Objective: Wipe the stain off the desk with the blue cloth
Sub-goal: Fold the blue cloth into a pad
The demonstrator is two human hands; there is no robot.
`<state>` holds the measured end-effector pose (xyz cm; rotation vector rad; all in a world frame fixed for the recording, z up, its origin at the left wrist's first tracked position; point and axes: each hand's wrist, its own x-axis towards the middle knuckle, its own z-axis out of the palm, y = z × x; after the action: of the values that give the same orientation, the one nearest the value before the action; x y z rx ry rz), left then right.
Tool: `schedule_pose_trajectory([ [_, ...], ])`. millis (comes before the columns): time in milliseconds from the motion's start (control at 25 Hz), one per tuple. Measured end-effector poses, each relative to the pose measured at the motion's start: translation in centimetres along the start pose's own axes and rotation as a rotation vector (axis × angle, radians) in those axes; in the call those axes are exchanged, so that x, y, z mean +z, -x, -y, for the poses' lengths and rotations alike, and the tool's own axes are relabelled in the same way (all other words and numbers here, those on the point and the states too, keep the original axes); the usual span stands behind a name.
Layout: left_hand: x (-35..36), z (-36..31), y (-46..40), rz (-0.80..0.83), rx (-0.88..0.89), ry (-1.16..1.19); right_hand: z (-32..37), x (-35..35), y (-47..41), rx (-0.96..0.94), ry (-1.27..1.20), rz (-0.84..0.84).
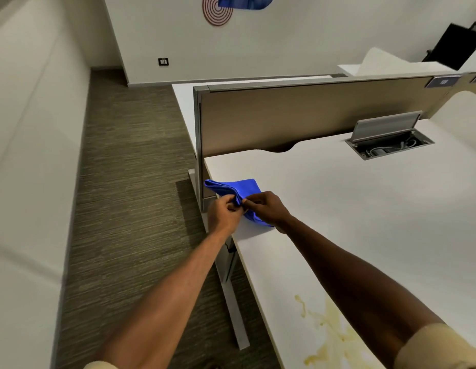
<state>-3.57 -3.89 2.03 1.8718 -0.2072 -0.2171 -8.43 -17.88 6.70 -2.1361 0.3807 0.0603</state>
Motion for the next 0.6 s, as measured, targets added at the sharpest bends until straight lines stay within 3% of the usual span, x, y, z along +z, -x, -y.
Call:
schedule_pose_trajectory([
  [320,0.2,-2.8,1.3,-0.032,-0.021,0.049,0.4,-2.1,2.2,0.016,-0.149,-0.082],
  [600,1.1,-5.4,1.8,0.213,-0.074,0.248,1.4,-4.4,4.3,-0.076,-0.077,-0.094],
])
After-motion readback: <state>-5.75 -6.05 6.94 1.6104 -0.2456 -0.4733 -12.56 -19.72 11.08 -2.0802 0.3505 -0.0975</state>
